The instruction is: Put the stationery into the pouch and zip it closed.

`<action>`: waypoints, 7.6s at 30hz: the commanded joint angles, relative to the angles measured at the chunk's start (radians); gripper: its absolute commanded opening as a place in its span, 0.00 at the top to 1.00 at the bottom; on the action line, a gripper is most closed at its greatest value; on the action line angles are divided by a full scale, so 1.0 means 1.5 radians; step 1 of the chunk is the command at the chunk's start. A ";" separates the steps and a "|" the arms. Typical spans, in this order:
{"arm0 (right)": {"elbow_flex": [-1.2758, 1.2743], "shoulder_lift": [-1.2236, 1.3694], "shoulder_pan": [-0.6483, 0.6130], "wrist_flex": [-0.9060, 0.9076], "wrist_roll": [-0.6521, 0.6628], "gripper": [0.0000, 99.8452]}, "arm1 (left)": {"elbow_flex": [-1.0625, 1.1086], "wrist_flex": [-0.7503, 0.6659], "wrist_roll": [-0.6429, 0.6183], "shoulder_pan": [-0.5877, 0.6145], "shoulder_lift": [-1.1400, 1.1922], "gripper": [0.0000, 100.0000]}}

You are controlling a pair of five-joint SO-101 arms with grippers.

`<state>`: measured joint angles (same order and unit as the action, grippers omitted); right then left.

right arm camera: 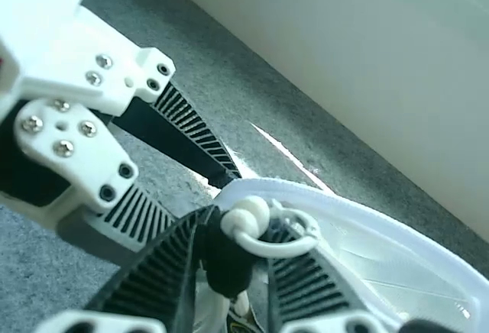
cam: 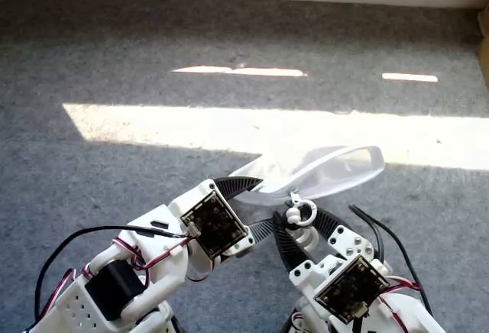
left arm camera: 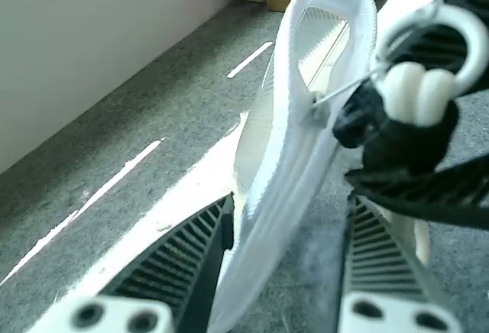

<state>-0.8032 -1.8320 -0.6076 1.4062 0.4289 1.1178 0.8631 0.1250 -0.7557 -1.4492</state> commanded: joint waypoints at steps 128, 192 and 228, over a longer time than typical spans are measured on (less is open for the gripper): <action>-0.246 -0.002 0.468 -0.482 -0.136 1.00 | -0.009 -0.051 -0.045 0.054 -0.009 0.81; -0.239 -0.002 0.113 -0.250 -0.097 0.79 | -0.096 -0.005 0.167 0.183 -0.009 0.99; -0.302 -0.003 0.026 -0.425 -0.230 0.89 | -0.073 -0.005 0.164 0.183 -0.009 0.99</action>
<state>-1.2620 -1.8259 -0.5631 0.7925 0.0852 1.0411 0.8554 0.3613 -0.4994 -1.4461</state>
